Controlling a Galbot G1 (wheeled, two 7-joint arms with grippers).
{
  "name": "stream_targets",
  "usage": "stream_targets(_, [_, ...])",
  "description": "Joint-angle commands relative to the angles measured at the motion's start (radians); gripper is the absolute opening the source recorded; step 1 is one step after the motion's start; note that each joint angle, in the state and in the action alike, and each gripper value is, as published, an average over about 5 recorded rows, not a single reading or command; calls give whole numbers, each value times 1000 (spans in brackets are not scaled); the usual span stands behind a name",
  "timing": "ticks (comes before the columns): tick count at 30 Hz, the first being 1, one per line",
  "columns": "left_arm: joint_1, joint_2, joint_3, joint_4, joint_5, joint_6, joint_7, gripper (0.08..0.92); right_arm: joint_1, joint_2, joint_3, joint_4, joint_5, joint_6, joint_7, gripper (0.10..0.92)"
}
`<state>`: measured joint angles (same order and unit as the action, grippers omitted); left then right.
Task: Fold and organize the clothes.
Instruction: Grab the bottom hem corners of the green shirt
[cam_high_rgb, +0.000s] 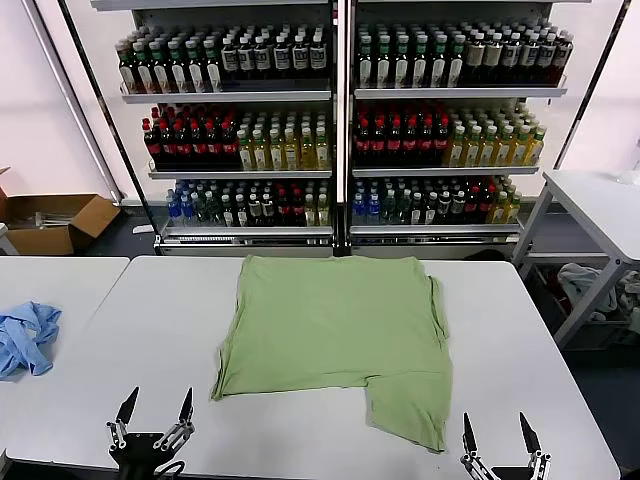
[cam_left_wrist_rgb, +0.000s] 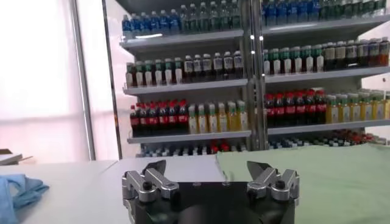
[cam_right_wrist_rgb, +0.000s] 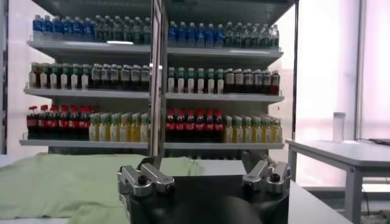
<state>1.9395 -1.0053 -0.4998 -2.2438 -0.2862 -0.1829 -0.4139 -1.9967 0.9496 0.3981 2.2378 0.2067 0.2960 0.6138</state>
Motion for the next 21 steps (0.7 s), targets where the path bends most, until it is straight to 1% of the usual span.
stream_targets(1, [-96,31,14,-181,-122,452,-57,823,49,-27,13,177,163,-413,80,823])
stream_targets(2, [-109,35,13,-189,-140,483,-59,823,65,-23,16,186,188,-450,90,823])
stream_targets(3, [-132,43,11,-206,-176,551,-63,823,91,-18,20,204,227,-517,106,823])
stream_targets(5, [-167,55,6,-222,-227,637,-63,823,133,-10,23,223,283,-593,128,823])
stream_targets(7, [-193,66,4,-232,-278,714,-56,823,154,-9,17,236,306,-628,132,823])
stream_targets(9, [-197,73,7,-232,-302,754,-43,823,163,-5,0,240,308,-643,133,823])
stream_targets(15, [-194,73,28,-182,-283,761,-12,823,187,42,-96,188,260,-641,167,823])
stream_targets(21, [-249,67,27,-100,-307,759,4,823,166,33,-135,170,284,-651,104,823])
